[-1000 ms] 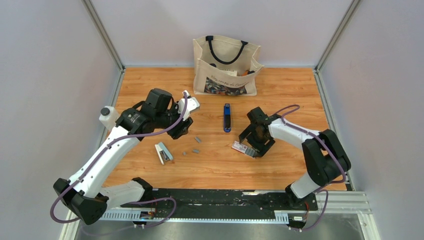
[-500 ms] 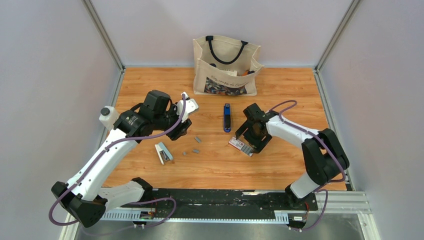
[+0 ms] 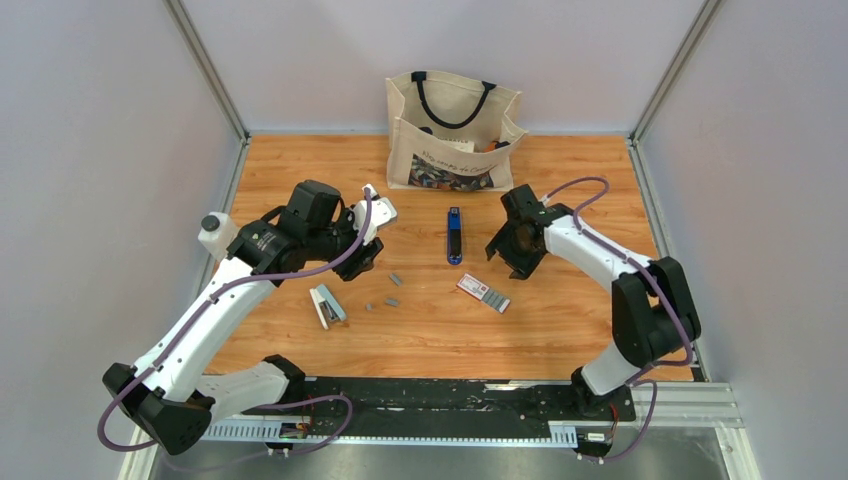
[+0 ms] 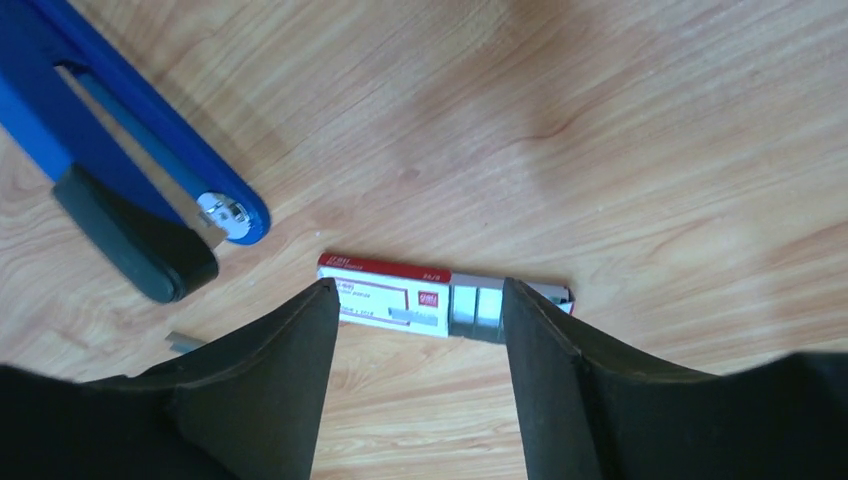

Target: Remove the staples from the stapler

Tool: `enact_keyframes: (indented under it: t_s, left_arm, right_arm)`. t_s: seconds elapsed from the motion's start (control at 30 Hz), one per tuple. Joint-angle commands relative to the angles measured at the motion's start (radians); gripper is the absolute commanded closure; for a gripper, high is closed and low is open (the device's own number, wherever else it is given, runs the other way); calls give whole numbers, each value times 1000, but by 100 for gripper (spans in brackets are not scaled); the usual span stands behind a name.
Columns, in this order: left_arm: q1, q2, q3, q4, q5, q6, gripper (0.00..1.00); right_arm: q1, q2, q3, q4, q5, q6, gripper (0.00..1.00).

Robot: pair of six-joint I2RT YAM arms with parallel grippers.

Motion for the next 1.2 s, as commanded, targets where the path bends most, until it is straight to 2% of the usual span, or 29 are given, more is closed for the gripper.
enact_keyframes:
  t_s: [0.0, 0.2, 0.47, 0.8, 1.17]
  left_arm:
    - [-3, -9, 1, 4, 0, -5, 44]
    - [-1, -9, -17, 11, -16, -5, 43]
    - [-3, -18, -94, 34, -76, 25, 44]
    - [-1, 2, -152, 85, -90, 47, 44]
    - [-37, 48, -154, 148, -122, 74, 44]
  right_arm:
    - [16, 80, 33, 41, 16, -55, 38]
    - [51, 177, 44, 75, 13, -56, 51]
    - [111, 199, 30, 101, -1, -44, 50]
    - [189, 173, -119, 188, -21, 30, 49]
    - [111, 150, 10, 72, 71, -134, 48]
